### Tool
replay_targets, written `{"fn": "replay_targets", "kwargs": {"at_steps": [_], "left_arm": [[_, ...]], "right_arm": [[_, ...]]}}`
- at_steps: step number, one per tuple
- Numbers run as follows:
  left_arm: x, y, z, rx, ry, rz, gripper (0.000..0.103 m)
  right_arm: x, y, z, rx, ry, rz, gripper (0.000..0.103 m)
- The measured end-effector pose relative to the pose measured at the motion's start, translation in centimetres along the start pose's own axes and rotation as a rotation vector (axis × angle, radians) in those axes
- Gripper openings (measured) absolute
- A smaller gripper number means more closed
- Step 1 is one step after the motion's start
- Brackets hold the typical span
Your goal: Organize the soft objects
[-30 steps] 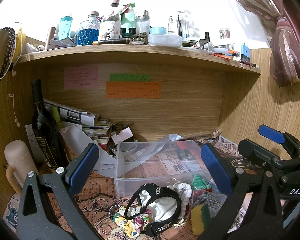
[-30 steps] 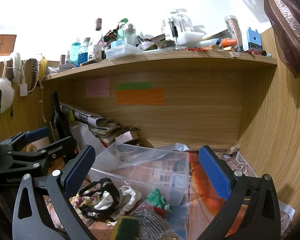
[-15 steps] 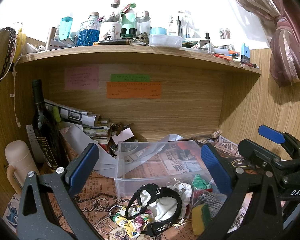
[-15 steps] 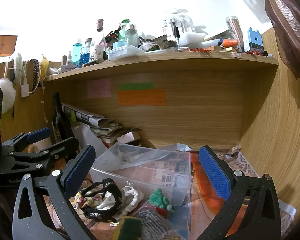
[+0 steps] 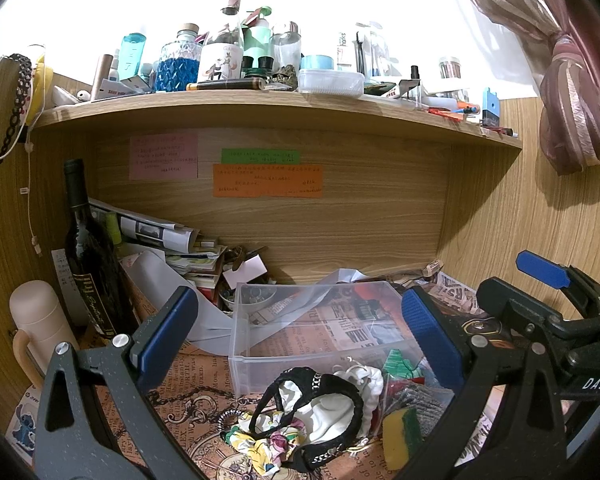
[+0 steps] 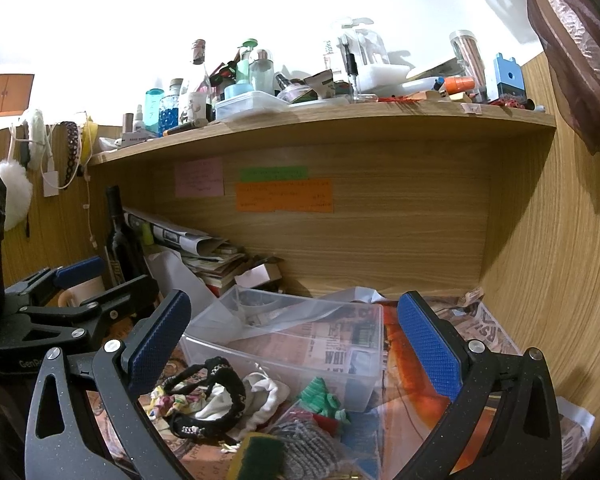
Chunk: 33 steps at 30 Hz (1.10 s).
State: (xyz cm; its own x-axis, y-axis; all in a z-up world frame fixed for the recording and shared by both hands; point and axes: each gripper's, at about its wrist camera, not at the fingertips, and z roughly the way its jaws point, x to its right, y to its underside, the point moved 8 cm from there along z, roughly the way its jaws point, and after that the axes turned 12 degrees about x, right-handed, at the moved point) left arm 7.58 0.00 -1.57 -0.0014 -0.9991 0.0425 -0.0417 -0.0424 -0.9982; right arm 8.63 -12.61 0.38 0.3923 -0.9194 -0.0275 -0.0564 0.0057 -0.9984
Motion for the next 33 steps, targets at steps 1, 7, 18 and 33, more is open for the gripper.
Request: {"fn": "replay_targets", "kwargs": {"at_steps": [1, 7, 18, 33], "left_arm": [[0.0, 0.0, 0.0, -0.001, 0.000, 0.000, 0.103], [0.0, 0.0, 0.0, -0.005, 0.000, 0.000, 0.103], [-0.9, 2.3, 0.9, -0.069, 0.000, -0.013, 0.102], [-2.0, 9.3, 2.2, -0.282, 0.016, -0.016, 0.084]], "right_arm": [[-0.1, 0.0, 0.0, 0.000, 0.000, 0.002, 0.103], [0.1, 0.1, 0.1, -0.006, -0.008, 0.008, 0.103], [0.5, 2.4, 0.8, -0.074, -0.027, 0.008, 0.103], [1.3, 8.9, 1.5, -0.294, -0.061, 0.040, 0.077]]}}
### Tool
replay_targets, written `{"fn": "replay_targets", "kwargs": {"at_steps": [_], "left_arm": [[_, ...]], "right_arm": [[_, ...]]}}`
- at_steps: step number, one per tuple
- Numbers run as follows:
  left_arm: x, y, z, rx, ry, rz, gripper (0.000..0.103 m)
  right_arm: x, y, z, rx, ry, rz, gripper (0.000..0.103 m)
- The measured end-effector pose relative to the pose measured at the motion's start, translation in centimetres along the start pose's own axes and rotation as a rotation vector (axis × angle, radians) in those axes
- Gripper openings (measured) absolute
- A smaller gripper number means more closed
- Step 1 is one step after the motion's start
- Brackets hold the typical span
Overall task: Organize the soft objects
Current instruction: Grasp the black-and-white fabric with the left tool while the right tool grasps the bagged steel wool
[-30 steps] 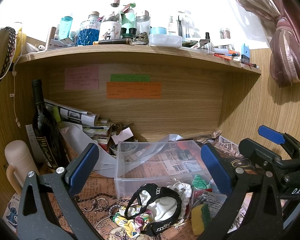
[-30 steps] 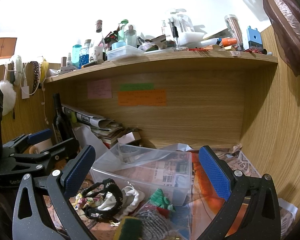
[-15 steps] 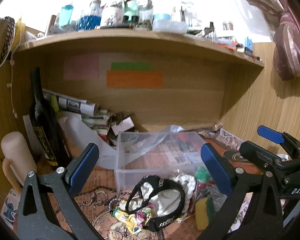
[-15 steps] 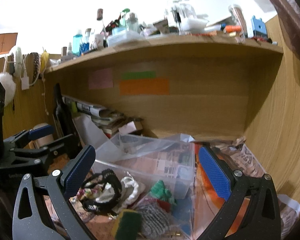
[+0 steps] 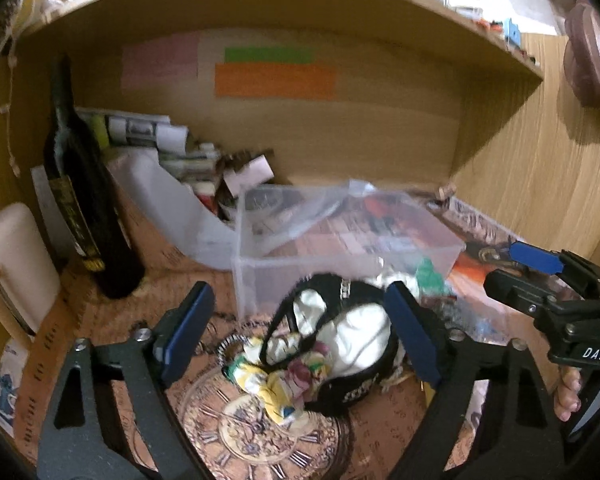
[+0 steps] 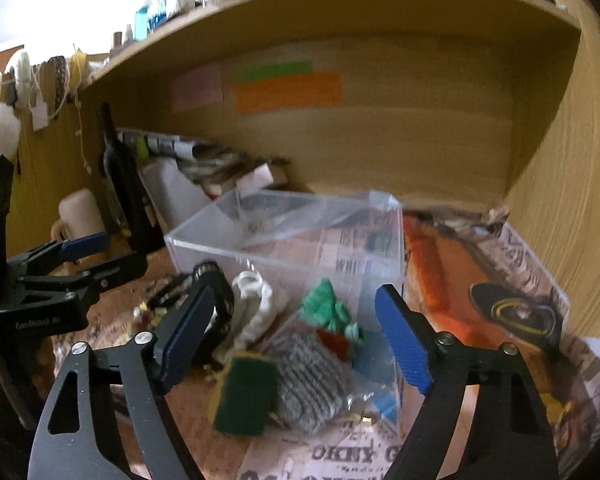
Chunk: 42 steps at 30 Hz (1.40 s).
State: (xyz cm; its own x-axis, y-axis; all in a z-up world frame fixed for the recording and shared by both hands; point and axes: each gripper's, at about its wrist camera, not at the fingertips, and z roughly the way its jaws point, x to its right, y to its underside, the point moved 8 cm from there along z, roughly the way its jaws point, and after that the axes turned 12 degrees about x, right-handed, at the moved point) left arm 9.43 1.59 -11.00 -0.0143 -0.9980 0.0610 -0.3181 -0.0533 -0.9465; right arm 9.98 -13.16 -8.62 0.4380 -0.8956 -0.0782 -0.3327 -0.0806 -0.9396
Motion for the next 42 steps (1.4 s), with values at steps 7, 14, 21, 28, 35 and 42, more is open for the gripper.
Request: {"fn": "replay_targets", "kwargs": {"at_steps": [7, 14, 21, 28, 35, 42], "left_arm": [[2.0, 2.3, 2.2, -0.098, 0.068, -0.017, 0.082], [3.8, 3.5, 4.2, -0.159, 0.109, -0.029, 0.080], [4.7, 5.0, 6.4, -0.228, 0.108, -0.036, 0.067], [4.6, 5.6, 6.8, -0.255, 0.137, -0.069, 0.045], [4.6, 5.4, 6.2, -0.253, 0.141, -0.087, 0.034], [4.2, 4.1, 4.8, -0.207, 0.143, -0.091, 0.031]], "right_arm": [[1.2, 3.0, 1.0, -0.100, 0.011, 0.031, 0.063], [2.7, 5.0, 1.8, -0.176, 0.022, 0.071, 0.053], [3.3, 6.2, 2.4, -0.224, -0.003, 0.094, 0.050], [3.4, 6.9, 2.9, -0.252, -0.046, 0.104, 0.045], [2.8, 7.0, 3.0, -0.256, -0.086, 0.115, 0.026], [3.0, 6.2, 2.5, -0.221, -0.075, 0.132, 0.013]]}}
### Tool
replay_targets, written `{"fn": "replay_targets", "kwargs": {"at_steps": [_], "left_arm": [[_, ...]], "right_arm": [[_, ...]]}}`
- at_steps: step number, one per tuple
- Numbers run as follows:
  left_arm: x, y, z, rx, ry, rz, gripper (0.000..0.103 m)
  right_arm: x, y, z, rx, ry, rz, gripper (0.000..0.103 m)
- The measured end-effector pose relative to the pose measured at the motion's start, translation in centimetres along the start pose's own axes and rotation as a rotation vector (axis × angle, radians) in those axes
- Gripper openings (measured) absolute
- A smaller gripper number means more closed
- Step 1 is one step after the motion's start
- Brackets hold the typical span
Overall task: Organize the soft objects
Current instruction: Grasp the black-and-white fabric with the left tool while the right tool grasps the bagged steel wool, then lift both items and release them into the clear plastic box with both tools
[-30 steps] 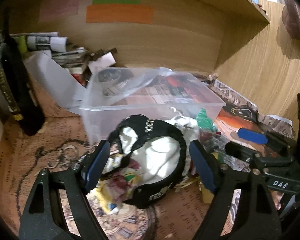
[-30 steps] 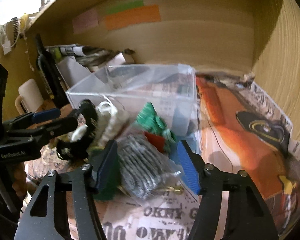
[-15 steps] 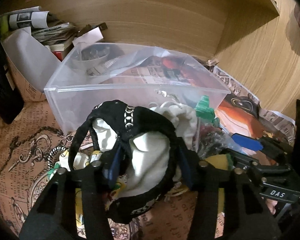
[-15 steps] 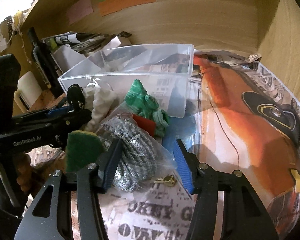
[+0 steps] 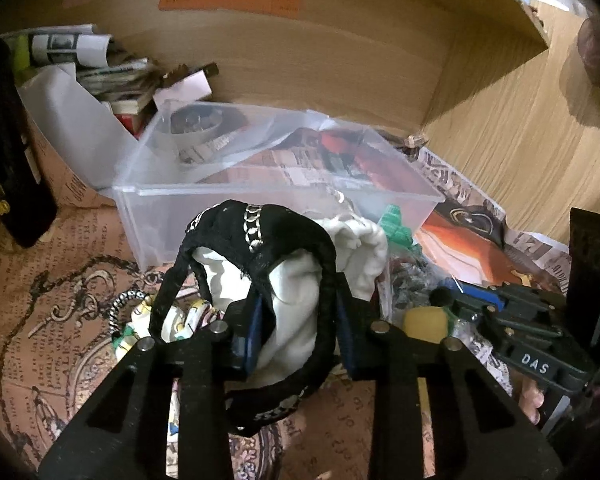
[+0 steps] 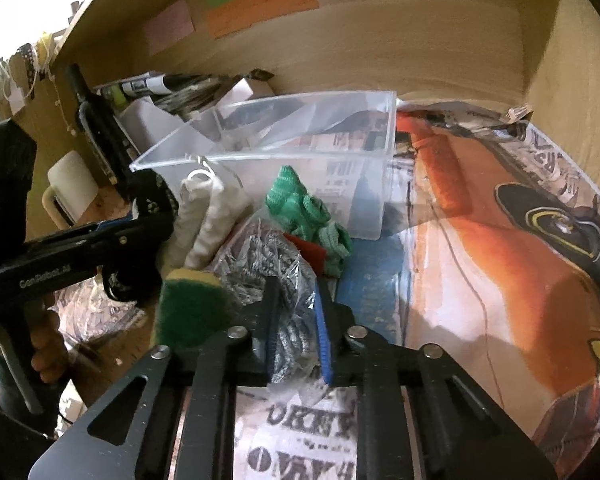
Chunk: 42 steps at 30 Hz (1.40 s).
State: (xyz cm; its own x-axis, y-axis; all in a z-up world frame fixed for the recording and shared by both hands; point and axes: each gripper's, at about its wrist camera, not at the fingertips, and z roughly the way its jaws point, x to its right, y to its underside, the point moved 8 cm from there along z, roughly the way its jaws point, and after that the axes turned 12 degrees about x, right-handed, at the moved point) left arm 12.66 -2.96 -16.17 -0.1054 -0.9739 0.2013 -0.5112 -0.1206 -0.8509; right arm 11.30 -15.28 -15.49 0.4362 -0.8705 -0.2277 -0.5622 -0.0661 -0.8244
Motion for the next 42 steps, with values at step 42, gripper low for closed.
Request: {"fn": "replay_targets", "kwargs": {"at_steps": [42], "left_arm": [[-1.9, -14.8, -2.2, 0.315, -0.090, 0.084, 0.026]], "right_arm": [[0.3, -13.4, -1.2, 0.323, 0.075, -0.056, 0.008]]}}
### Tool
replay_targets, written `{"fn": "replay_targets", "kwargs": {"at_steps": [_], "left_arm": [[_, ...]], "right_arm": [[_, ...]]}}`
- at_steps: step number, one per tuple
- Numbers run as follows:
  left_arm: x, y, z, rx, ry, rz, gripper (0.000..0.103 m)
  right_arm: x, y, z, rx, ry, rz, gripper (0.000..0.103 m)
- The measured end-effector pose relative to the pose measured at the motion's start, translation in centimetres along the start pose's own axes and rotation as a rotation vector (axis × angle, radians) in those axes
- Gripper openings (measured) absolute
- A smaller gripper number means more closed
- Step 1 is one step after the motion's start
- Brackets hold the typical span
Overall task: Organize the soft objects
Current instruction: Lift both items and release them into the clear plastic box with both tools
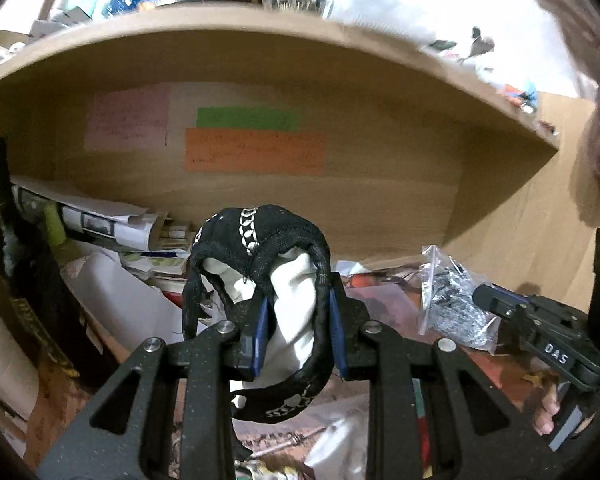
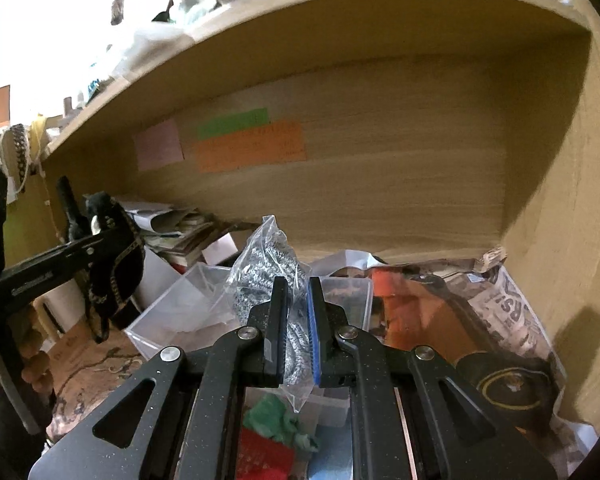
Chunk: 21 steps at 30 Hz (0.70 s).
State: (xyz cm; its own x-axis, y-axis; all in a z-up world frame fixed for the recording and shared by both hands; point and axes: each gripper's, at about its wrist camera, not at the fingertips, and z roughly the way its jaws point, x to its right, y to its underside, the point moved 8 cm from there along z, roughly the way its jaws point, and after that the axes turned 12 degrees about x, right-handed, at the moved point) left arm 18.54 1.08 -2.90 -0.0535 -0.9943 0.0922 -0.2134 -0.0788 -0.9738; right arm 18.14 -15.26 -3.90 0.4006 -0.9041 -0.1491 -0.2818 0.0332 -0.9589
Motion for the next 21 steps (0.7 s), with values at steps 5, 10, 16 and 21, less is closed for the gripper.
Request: {"fn": "replay_targets", "kwargs": {"at_steps": [5, 10, 16, 21], "left_arm": [[-0.3, 1.6, 4.0, -0.082, -0.008, 0.023, 0.026], [-0.5, 4.3, 7.5, -0.200, -0.003, 0.021, 0.026], [-0.2, 6.9, 9.7, -0.299, 0.008, 0.023, 0.026], [0.2, 8.6, 10.7, -0.364, 0.017, 0.048, 0.026]], "right_arm": [[0.0, 0.7, 2.1, -0.049, -0.002, -0.019, 0.008], [0.1, 2.0, 4.5, -0.115, 0.004, -0.045, 0.008], [0.5, 4.5, 7.2, -0.221, 0.008, -0.061, 0.008], [0.7, 6.3, 8.5, -0.295, 0.010, -0.067, 0.009]]}}
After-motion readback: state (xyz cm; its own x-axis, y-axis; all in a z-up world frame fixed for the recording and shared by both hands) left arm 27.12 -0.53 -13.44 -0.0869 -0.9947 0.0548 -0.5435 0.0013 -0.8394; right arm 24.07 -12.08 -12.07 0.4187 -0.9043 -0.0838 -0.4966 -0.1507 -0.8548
